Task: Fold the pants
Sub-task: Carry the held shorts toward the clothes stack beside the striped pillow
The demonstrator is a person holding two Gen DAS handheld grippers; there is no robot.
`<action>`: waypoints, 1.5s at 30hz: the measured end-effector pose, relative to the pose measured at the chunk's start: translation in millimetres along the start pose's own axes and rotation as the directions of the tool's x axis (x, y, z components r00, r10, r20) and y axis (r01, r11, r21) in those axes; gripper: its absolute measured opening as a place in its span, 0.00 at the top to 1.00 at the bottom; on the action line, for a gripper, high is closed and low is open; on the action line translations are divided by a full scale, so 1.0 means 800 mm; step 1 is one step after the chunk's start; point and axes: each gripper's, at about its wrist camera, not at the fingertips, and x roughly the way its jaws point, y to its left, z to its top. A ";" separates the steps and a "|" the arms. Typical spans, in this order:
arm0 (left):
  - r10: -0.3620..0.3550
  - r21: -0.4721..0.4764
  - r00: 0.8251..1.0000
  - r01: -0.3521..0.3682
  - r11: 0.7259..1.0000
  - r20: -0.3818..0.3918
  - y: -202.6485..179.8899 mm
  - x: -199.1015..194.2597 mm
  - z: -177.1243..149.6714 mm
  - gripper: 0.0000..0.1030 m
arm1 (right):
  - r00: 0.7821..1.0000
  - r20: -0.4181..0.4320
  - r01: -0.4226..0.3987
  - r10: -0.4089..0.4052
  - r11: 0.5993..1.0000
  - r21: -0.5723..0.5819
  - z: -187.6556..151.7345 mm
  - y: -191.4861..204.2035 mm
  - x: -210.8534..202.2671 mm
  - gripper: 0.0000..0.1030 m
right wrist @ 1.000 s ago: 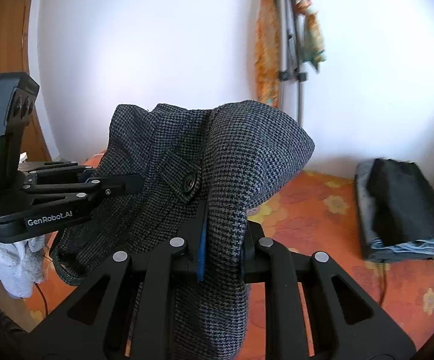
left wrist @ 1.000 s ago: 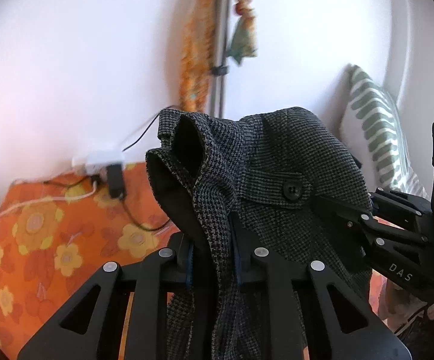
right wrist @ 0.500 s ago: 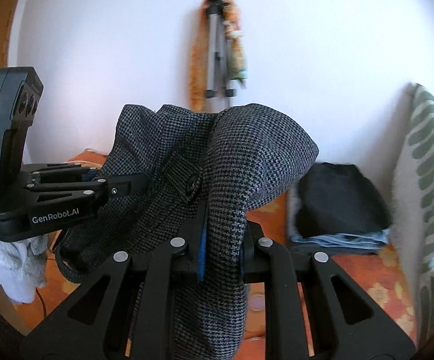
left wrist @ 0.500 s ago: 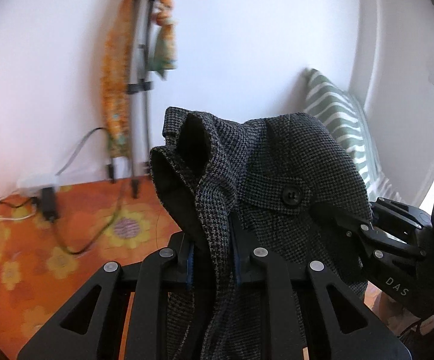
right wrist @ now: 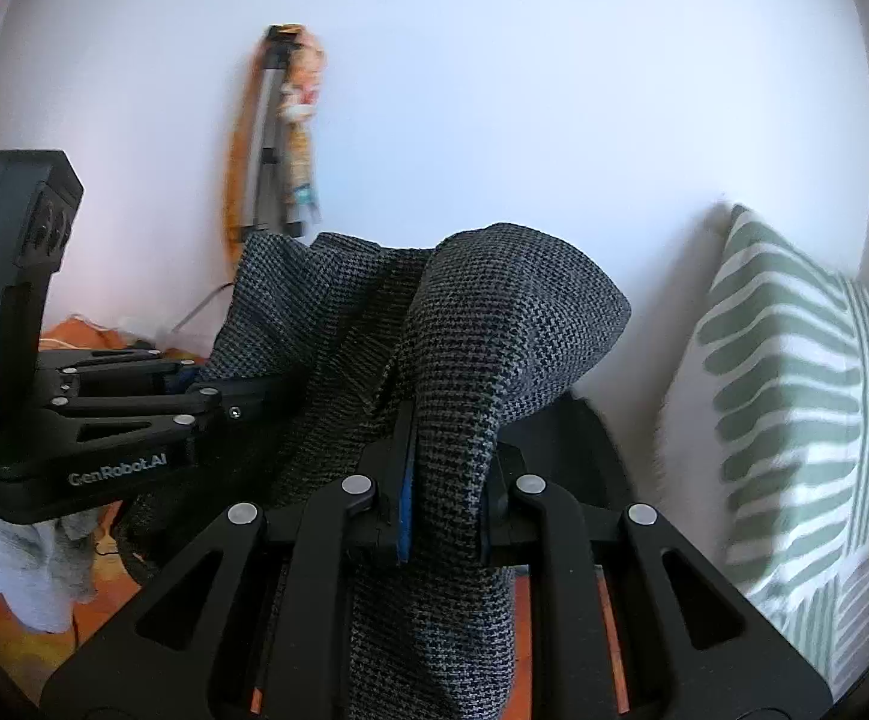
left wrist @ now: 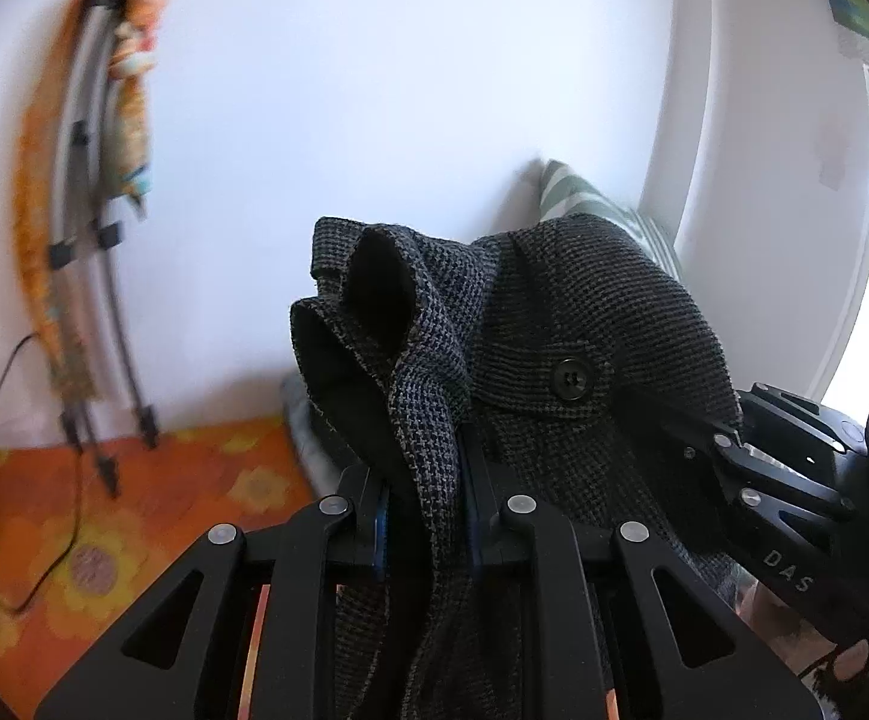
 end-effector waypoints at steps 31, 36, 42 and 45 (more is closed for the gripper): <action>0.156 -0.074 0.978 -0.168 0.983 -0.139 0.050 0.267 0.015 0.75 | 0.968 -0.251 0.012 0.001 0.999 0.049 -0.040 -0.208 0.325 0.68; 0.213 -0.071 0.966 -0.225 0.972 -0.144 0.058 0.266 0.016 0.65 | 0.964 -0.263 0.074 -0.045 0.992 0.100 -0.047 -0.229 0.321 0.66; 0.298 -0.032 0.941 -0.306 0.951 -0.160 0.071 0.262 0.017 0.59 | 0.966 -0.252 0.075 -0.050 0.993 0.089 -0.042 -0.230 0.302 0.61; 0.366 0.041 0.914 -0.365 0.930 -0.173 0.073 0.273 0.013 0.52 | 0.965 -0.257 0.072 -0.048 0.994 0.085 -0.041 -0.223 0.293 0.61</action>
